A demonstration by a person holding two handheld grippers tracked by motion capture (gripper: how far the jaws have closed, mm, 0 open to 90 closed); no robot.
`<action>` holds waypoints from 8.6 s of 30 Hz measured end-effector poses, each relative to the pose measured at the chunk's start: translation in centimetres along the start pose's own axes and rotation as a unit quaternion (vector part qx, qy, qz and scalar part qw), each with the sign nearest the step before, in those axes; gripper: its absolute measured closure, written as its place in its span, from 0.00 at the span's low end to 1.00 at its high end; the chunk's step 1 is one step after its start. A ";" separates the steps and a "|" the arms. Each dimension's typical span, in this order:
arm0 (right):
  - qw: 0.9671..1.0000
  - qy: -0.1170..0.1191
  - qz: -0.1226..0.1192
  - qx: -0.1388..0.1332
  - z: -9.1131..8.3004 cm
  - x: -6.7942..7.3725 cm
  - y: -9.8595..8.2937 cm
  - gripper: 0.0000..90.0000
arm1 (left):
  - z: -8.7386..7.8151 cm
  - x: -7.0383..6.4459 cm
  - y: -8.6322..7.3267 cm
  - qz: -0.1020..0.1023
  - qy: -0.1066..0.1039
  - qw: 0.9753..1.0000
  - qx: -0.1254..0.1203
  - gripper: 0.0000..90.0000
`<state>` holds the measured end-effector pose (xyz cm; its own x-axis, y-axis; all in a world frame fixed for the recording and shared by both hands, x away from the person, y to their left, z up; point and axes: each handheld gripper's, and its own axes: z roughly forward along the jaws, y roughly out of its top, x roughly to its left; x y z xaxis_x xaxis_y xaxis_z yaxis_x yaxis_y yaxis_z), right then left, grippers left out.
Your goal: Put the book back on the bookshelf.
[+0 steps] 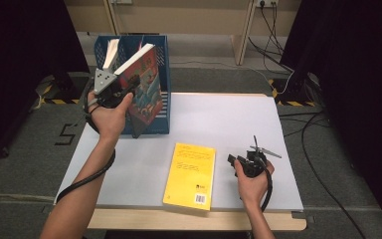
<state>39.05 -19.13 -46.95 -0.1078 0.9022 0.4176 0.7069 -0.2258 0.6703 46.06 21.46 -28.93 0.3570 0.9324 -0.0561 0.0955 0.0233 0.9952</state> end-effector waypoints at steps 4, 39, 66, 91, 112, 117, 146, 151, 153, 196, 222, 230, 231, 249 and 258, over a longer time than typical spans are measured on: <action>1.000 0.000 0.001 0.000 0.0 0.0 0.0 0.64 | 0.8 0.1 0.2 0.000 0.005 1.000 -0.001 0.82; 1.000 0.007 0.003 0.001 -0.1 -0.1 0.0 0.64 | 8.1 0.4 0.6 0.006 0.039 0.999 -0.004 0.82; 1.000 0.006 0.000 0.002 0.0 -0.2 0.0 0.64 | 11.1 0.9 -0.3 0.009 0.052 0.999 -0.001 0.82; 1.000 0.011 0.009 0.006 0.1 -0.3 -0.2 0.64 | 13.2 0.8 -2.2 0.023 0.062 0.998 0.017 0.82; 1.000 0.013 0.007 0.011 0.3 -0.3 -0.2 0.64 | 14.2 0.8 -4.7 0.032 0.074 0.996 0.039 0.82; 1.000 0.012 0.007 0.011 0.3 -0.4 -0.3 0.64 | 14.3 0.9 -5.4 0.032 0.075 0.996 0.047 0.82; 1.000 0.013 0.002 0.013 0.4 -0.2 -0.5 0.64 | 10.5 1.5 -6.9 0.068 0.061 0.991 0.098 0.78; 1.000 0.014 0.000 0.013 0.3 0.0 -0.5 0.64 | 10.3 1.6 -6.9 0.064 0.055 0.991 0.100 0.78; 1.000 0.014 -0.001 0.013 0.2 -0.1 -0.5 0.64 | 10.2 1.5 -6.8 0.064 0.054 0.991 0.102 0.77; 1.000 0.017 0.005 0.021 0.5 -0.2 -0.6 0.63 | 9.9 1.0 -5.1 -0.003 0.042 0.992 0.117 0.83; 1.000 0.018 0.013 0.021 0.5 -0.4 -0.5 0.63 | 13.5 0.9 -4.3 0.006 0.094 0.993 0.077 0.83; 1.000 0.018 0.014 0.021 0.4 -0.5 -0.4 0.63 | 13.7 0.6 -5.3 0.026 0.106 0.992 0.067 0.82; 1.000 0.017 0.009 0.019 0.4 -0.6 -0.4 0.63 | 13.6 0.6 -5.4 0.029 0.106 0.991 0.070 0.82; 1.000 0.016 0.007 0.019 0.3 -0.4 -0.5 0.63 | 10.6 1.2 -6.1 0.044 0.083 0.989 0.114 0.78; 0.999 0.017 0.007 0.026 0.5 -0.4 -0.6 0.63 | 9.9 1.5 -5.5 0.007 0.071 0.984 0.161 0.80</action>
<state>39.01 -19.21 -47.80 -0.1210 0.8855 0.4486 0.7444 -0.2181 0.6311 55.24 19.20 -35.30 0.2286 0.9735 -0.0068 0.3885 -0.0848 0.9176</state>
